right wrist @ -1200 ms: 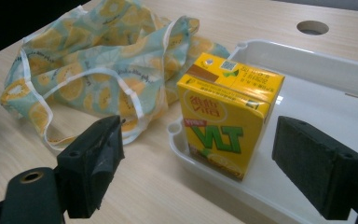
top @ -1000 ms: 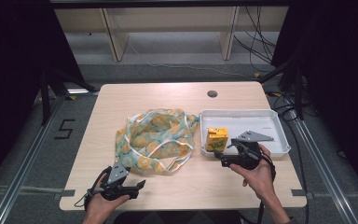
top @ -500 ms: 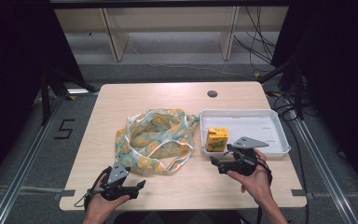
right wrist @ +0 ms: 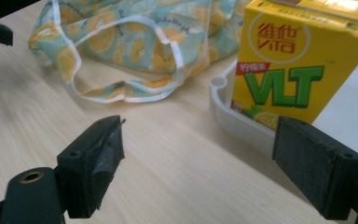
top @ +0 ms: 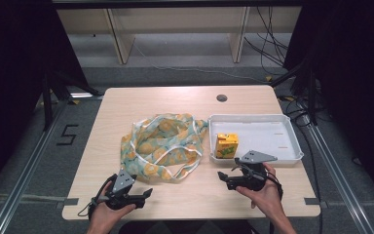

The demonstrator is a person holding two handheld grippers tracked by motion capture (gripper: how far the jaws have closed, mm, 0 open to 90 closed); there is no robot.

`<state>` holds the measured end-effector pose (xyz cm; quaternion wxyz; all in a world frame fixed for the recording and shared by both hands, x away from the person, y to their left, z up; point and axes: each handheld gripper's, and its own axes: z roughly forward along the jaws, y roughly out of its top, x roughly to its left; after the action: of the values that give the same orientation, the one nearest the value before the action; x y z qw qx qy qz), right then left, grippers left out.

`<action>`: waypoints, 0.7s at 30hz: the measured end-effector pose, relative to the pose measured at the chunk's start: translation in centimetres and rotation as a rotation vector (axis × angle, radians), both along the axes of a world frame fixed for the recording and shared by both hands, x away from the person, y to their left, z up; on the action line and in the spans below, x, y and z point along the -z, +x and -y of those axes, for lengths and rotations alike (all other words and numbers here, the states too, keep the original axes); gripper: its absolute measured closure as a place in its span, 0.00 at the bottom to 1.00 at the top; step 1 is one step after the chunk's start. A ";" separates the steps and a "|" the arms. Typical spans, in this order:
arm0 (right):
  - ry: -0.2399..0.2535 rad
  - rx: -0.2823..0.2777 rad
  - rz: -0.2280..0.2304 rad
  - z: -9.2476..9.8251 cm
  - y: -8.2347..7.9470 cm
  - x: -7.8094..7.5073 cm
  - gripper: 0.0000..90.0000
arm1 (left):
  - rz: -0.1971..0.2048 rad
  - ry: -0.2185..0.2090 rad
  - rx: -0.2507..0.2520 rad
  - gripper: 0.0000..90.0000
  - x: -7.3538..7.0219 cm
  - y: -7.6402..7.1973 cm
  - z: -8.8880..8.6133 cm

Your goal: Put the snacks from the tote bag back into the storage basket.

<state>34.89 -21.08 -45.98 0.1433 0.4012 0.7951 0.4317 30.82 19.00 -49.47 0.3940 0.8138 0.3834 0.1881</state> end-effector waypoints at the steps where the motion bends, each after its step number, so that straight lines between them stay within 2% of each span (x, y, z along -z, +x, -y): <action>1: -0.008 -0.020 0.009 0.1 0.0 0.2 0.19 | 0.000 -0.004 -0.003 0.27 0.0 0.0 0.0; 2: -0.003 -0.031 0.024 0.1 0.0 0.3 0.19 | 0.001 -0.002 -0.003 0.27 0.0 0.0 0.0; 3: 0.000 -0.020 -0.002 0.0 -0.4 0.3 0.20 | 0.000 -0.004 -0.004 0.27 0.0 0.0 0.0; 4: -0.016 -0.031 0.027 0.1 -0.3 0.4 0.20 | -0.002 -0.001 0.004 0.27 0.0 0.0 0.0; 5: -0.016 -0.031 0.026 0.1 -0.4 0.5 0.20 | -0.001 -0.001 0.002 0.27 0.0 0.0 0.0; 6: -0.008 -0.027 0.004 0.0 -0.7 0.6 0.20 | -0.004 0.003 0.007 0.27 0.0 0.0 0.0; 7: -0.014 -0.038 0.023 0.0 -0.7 0.8 0.19 | -0.002 0.003 0.005 0.27 0.0 0.0 0.0; 8: -0.014 -0.045 0.022 0.0 -0.8 0.9 0.19 | -0.002 0.006 0.002 0.27 0.0 0.0 0.0; 9: -0.002 -0.045 -0.004 -0.2 -1.1 0.9 0.19 | 0.002 -0.002 -0.010 0.27 0.0 0.0 0.1; 10: -0.013 -0.050 0.022 -0.1 -1.1 1.0 0.20 | -0.003 0.004 0.000 0.27 0.0 0.0 0.1; 11: -0.015 -0.054 0.012 -0.1 -1.2 1.0 0.20 | -0.004 0.002 0.006 0.27 0.0 0.0 0.0; 12: -0.013 -0.053 0.022 -0.1 -1.3 1.1 0.19 | -0.003 0.001 0.005 0.27 0.0 0.0 0.1; 13: -0.014 -0.056 0.005 -0.2 -1.5 1.1 0.19 | -0.002 0.001 0.005 0.27 0.0 0.0 0.1; 14: -0.014 -0.052 0.019 -0.1 -1.5 1.3 0.20 | 0.004 0.004 0.007 0.27 0.0 0.0 0.1; 17: -0.016 -0.061 0.009 -0.1 -1.7 1.8 0.19 | 0.007 0.009 0.015 0.27 0.0 0.1 0.0; 18: -0.017 -0.049 -0.014 -0.1 -2.0 1.8 0.19 | 0.006 0.007 0.014 0.27 0.0 0.1 0.0; 19: -0.027 -0.049 -0.001 -0.1 -2.0 2.0 0.20 | 0.006 0.008 0.016 0.27 0.0 0.1 0.1; 21: -0.028 -0.059 -0.017 -0.1 -2.1 2.3 0.20 | 0.003 0.010 0.017 0.27 0.1 0.1 0.1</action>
<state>32.79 -21.02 -48.32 0.1294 0.3794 0.8136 0.4211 30.88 18.92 -49.53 0.3922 0.8187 0.3749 0.1879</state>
